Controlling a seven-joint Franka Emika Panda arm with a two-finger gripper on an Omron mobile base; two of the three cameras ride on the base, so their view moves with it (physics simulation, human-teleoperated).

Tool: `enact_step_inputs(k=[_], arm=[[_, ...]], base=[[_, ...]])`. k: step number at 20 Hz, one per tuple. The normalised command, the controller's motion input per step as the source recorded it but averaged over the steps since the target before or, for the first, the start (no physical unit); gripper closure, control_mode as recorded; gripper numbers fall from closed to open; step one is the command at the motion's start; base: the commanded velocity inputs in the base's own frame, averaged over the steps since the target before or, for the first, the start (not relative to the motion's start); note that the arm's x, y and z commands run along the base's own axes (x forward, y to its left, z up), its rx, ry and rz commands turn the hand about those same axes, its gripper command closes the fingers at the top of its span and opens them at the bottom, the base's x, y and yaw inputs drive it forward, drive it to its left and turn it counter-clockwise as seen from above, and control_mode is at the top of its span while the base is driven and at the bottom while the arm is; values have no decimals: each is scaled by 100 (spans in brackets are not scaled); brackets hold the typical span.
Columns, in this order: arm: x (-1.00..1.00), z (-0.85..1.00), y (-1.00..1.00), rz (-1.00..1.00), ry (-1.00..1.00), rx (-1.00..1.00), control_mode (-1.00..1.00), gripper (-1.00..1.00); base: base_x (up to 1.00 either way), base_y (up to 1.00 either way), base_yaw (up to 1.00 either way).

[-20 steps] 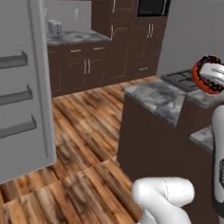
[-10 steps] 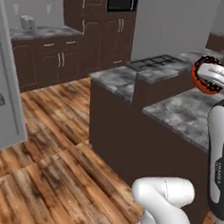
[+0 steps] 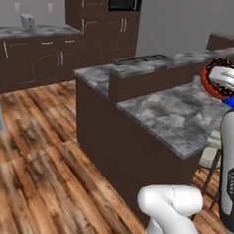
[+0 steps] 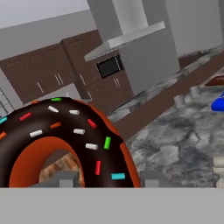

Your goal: Take the donuts from the fridge and place them on the empty tray on the dining counter.

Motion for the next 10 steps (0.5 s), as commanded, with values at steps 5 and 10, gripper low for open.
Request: enact_step_inputs(k=[5,10], arm=[[0,0,0,0,0,0,100,100],[0,0,0,0,0,0,100,100]], base=[[0,-75,76],[-76,-95,49]])
